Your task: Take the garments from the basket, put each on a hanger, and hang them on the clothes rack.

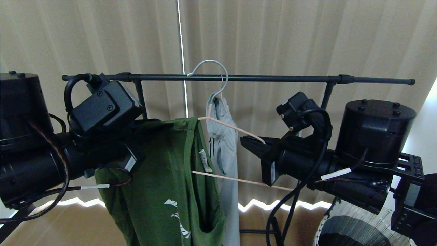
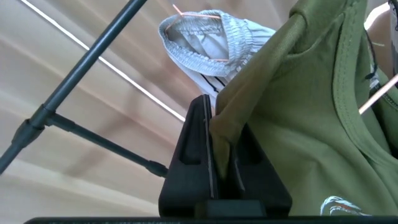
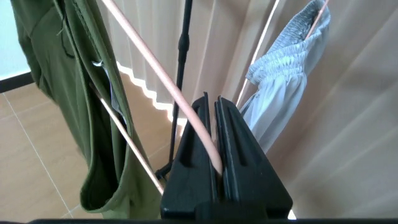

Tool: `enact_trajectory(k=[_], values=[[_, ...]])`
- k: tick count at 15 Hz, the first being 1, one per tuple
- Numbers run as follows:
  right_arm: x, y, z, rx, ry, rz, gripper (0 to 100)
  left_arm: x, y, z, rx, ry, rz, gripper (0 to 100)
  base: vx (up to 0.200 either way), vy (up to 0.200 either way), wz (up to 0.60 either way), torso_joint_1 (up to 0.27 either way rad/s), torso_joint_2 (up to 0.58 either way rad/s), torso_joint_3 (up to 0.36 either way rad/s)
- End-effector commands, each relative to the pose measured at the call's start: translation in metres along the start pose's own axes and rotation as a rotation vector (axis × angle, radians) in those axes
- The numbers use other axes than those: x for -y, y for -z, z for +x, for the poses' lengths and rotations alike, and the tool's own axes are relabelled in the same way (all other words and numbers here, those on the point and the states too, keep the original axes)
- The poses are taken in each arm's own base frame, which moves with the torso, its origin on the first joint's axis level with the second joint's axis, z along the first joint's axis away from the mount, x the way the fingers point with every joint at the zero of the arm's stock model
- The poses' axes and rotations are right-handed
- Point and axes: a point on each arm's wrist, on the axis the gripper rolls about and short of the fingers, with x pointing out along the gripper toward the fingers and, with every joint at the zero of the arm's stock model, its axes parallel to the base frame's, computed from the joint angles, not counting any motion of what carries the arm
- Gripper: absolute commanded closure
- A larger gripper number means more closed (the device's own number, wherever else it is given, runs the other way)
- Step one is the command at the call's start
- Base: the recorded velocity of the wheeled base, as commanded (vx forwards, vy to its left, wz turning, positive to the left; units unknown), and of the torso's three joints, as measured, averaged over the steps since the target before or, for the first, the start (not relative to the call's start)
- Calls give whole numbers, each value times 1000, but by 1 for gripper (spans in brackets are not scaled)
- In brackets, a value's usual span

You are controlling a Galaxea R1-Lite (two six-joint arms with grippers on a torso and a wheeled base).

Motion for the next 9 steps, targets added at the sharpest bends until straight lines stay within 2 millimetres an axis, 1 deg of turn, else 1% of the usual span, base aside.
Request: enact_trajectory(k=[1,2,3,4,7,9], values=[[0,1,0,-3,0,-1,100,2,2,-1,10,-10,0,100,0,0,0,0,0,0],[0,3,0,-9,0,-1,100,2,3,-1,26,-27,3,100,0,0,0,0,0,0],[0,3,0,-9,0,-1,0,2,4,-1,32,-32,2,100,0,0,0,0,0,0],[0,3,0,-9,3,-1,0,2,5,-1,36,-59,1,100,0,0,0,0,0,0],[1,2,0,2,9,0,0,-6,12,-1,-95,-227,-35,100,0,0,0,0,0,0],[2,9,-1,-19,15,-18,0,-10,16,-1,-166,-343,-130,100,0,0,0,0,0,0]])
